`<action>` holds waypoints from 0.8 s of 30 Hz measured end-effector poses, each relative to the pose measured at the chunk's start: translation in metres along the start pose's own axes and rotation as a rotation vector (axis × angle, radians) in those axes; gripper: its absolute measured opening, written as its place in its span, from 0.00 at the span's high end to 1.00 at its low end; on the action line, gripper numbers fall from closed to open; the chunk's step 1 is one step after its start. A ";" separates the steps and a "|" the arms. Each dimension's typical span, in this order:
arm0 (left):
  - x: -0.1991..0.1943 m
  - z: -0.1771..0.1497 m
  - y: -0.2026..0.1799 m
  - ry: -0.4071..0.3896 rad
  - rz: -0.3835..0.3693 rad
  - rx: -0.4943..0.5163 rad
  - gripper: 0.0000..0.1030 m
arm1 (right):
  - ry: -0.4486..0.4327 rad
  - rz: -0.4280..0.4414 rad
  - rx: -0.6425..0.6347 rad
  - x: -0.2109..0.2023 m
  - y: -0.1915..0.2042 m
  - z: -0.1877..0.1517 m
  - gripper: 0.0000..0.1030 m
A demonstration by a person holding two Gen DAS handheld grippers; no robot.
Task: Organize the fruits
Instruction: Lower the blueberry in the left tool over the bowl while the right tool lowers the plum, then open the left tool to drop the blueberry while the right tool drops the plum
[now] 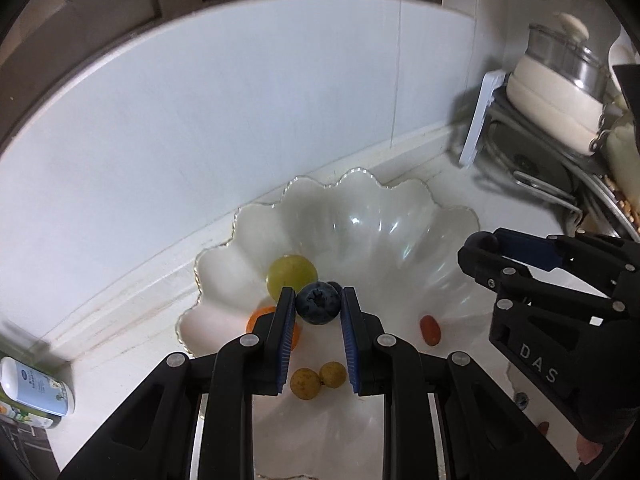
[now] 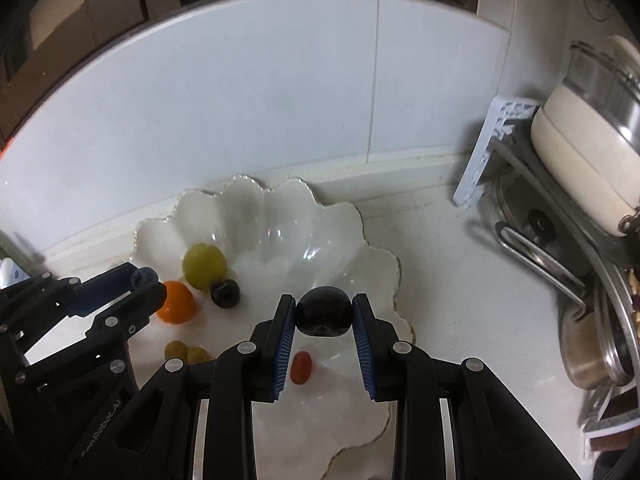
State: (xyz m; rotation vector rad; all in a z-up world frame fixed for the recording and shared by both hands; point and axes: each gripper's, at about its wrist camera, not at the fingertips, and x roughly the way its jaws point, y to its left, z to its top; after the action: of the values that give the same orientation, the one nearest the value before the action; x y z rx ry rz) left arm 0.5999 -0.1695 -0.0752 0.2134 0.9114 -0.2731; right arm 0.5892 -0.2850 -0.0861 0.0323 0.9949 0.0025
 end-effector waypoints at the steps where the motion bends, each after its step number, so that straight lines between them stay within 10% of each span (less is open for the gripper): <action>1: 0.004 0.000 0.000 0.008 -0.001 -0.002 0.77 | 0.005 -0.002 -0.001 0.002 0.000 -0.001 0.71; 24: 0.042 -0.009 -0.001 0.110 0.016 0.002 0.77 | 0.132 -0.027 -0.020 0.041 0.000 -0.010 0.70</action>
State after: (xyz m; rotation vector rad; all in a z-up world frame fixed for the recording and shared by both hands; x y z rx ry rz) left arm 0.6170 -0.1735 -0.1143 0.2396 1.0182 -0.2496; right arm 0.6029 -0.2844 -0.1259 0.0003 1.1274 -0.0106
